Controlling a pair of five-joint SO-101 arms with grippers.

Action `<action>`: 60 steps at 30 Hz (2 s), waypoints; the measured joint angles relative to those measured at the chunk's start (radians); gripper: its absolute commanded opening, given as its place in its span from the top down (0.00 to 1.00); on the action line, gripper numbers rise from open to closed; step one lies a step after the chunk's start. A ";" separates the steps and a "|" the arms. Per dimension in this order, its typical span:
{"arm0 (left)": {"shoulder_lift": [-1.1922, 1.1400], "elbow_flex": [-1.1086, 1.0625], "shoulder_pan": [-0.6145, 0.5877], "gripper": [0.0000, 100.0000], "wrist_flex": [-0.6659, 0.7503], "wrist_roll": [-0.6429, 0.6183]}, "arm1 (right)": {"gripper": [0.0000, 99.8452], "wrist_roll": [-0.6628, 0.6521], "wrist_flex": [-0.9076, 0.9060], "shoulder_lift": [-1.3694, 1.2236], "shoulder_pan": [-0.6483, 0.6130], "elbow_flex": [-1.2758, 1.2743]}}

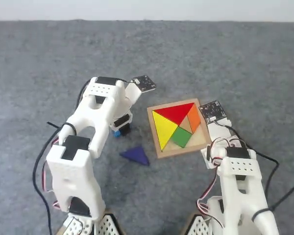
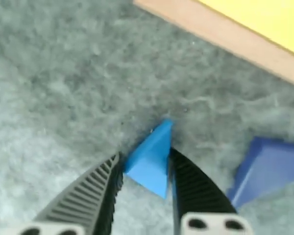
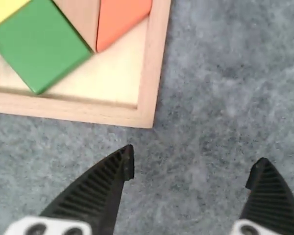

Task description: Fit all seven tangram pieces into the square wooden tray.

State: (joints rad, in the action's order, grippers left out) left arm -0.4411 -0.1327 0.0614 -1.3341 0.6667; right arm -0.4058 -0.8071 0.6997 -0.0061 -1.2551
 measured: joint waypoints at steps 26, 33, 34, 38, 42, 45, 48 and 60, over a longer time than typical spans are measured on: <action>0.061 -0.040 0.130 0.89 -0.087 -0.098 | 0.64 0.000 0.000 0.000 0.000 0.000; 0.061 -0.083 0.092 0.85 -0.064 -0.098 | 0.64 0.000 0.000 0.000 0.000 0.000; 0.061 -0.094 0.089 0.85 -0.060 -0.097 | 0.64 0.000 0.000 0.000 0.000 0.000; 0.061 -0.101 0.077 0.92 -0.049 -0.080 | 0.64 0.000 0.000 0.000 0.000 0.000; 0.061 -0.101 0.077 0.97 -0.034 -0.074 | 0.64 0.000 0.000 0.000 0.000 0.000; 0.063 -0.101 0.077 0.99 -0.034 -0.061 | 0.64 0.000 0.000 0.000 0.000 0.000; 0.061 -0.066 0.077 0.99 -0.052 -0.061 | 0.64 0.000 0.000 0.000 0.017 0.000; 0.287 0.086 0.351 0.99 -0.282 -0.155 | 0.64 0.077 0.000 0.293 0.138 -0.089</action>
State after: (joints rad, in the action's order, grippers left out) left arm -0.1542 -0.0468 0.4127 -1.6164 0.5117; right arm -0.3291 -0.8071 0.9927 0.1320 -1.3441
